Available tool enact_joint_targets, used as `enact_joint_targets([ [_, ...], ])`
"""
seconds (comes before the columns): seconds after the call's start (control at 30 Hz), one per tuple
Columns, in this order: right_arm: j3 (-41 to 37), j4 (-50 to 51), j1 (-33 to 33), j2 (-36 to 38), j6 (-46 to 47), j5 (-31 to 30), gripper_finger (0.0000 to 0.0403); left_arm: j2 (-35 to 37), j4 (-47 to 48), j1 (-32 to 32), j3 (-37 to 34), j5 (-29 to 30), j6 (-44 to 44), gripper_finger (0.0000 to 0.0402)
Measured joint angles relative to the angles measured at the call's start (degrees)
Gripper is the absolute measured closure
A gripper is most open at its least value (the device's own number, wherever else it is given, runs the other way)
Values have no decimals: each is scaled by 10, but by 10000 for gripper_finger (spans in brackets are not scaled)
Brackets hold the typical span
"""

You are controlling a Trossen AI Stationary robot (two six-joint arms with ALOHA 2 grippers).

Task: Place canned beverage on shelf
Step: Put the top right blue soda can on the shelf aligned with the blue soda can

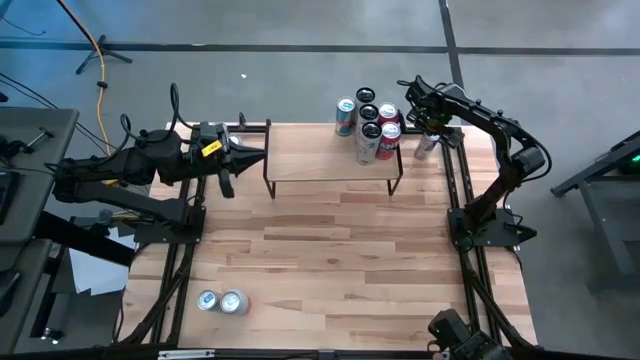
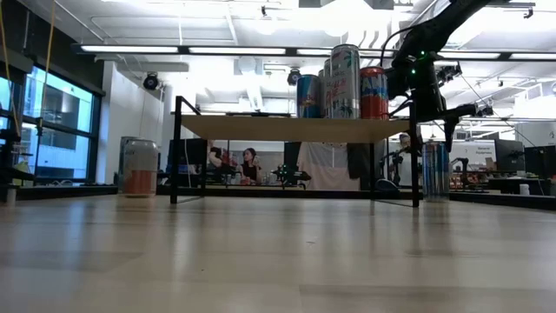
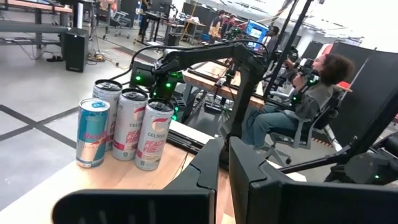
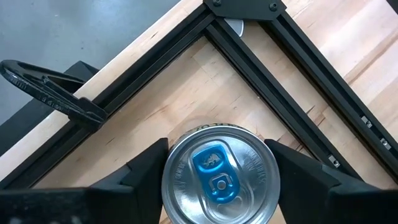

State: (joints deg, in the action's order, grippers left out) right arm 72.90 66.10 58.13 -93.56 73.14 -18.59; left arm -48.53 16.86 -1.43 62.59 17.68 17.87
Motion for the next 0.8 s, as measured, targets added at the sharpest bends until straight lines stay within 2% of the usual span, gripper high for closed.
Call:
enact_joint_targets([
  [0.8, 0, 17, 0, 0, -27, 7, 177, 0, 29, 0, 0, 12, -5, 400],
])
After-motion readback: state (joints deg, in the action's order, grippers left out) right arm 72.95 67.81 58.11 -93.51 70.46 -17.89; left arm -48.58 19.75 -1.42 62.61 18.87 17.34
